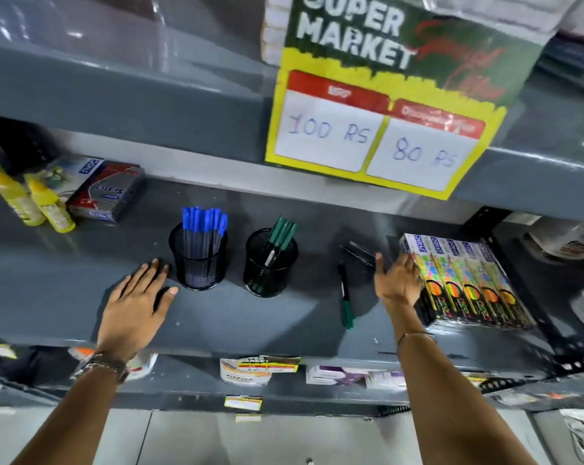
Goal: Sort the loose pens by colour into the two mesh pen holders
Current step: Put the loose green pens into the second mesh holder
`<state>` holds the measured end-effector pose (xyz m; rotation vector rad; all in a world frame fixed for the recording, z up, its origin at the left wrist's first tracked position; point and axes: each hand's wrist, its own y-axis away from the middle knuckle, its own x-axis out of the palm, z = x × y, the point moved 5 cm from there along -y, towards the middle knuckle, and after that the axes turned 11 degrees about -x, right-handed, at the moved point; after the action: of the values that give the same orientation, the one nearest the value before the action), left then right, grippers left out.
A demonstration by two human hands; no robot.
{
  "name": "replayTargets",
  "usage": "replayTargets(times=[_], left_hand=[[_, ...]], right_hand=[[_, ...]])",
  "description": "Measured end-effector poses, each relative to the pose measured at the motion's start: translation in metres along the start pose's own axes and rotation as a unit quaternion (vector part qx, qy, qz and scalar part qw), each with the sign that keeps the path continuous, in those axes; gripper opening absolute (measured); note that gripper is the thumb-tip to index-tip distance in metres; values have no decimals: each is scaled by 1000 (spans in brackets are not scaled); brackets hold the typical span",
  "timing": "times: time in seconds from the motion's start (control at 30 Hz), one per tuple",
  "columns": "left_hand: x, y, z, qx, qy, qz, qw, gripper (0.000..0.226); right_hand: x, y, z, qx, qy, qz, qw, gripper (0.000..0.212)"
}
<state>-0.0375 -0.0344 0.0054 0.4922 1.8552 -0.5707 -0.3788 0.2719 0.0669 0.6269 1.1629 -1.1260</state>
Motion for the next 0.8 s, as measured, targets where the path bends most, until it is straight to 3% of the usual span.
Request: replayTargets(times=[0.2,0.37,0.53,0.8], left_hand=[[1,-1,1,-3,-4,2,1000,67],[1,-1,2,-4,-5,1,1000,66],[1,0,1,-2,-6,2,1000,65],[-1,2,-2,-10,-8,-1,1000,64]], right_hand=[[9,-17,-4,-23,50,87,995,56],[16,-16,-2,-16,73,32,997,28],[18,-16,-12,26,-14,-6,1000,17],[28,-3,-19,47,-104,4,994,16]])
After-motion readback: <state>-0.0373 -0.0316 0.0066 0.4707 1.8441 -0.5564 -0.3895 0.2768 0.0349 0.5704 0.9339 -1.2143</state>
